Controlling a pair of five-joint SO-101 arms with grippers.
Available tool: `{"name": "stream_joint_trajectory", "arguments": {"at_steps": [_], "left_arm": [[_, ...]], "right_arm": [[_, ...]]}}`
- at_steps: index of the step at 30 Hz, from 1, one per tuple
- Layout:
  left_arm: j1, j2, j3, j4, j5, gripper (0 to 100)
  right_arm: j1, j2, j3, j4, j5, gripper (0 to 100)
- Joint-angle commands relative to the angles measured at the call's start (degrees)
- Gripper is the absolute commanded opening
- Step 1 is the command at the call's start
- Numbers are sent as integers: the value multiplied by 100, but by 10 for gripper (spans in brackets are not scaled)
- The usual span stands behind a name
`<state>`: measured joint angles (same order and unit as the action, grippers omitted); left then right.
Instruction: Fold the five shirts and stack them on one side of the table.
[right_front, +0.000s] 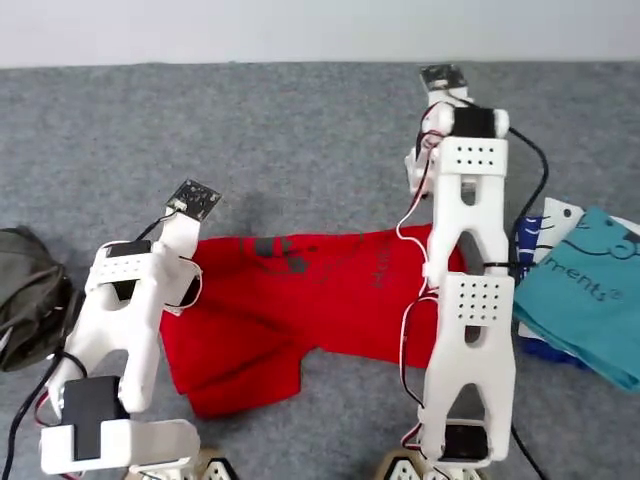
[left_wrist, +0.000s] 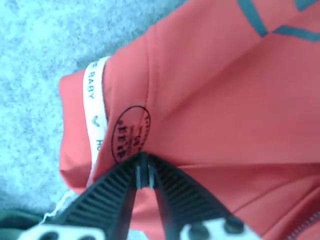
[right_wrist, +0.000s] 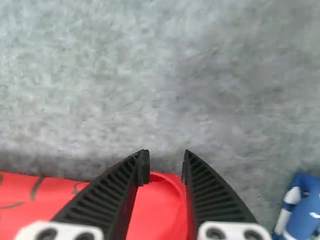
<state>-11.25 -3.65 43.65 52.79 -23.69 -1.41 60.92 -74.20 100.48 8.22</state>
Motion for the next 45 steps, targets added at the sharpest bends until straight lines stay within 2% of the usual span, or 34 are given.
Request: {"name": "stream_joint_trajectory", "arguments": {"at_steps": [1, 7, 17, 24, 31, 36, 40, 45], "left_arm": [[9, -273, -31, -123, -70, 13], [9, -273, -22, -193, -70, 13], [9, -273, -22, -193, -70, 13], [9, -273, -22, -193, -70, 13], [9, -273, -22, -193, -70, 13], [9, -273, -22, -193, -70, 13], [9, -273, -22, -193, -70, 13], [9, -273, -22, -193, -62, 13]], "right_arm": [[-180, -787, 580, 259, -79, 125], [-286, -1815, 2163, 207, -97, 126], [13, -1288, 2224, -602, -53, 126], [840, -637, 2224, -690, 202, 126], [1543, -813, 1653, -585, 448, 123], [1235, -857, 1081, 259, 580, 124], [769, -866, 800, 233, 264, 124], [40, -804, 765, 233, 229, 124]]}}
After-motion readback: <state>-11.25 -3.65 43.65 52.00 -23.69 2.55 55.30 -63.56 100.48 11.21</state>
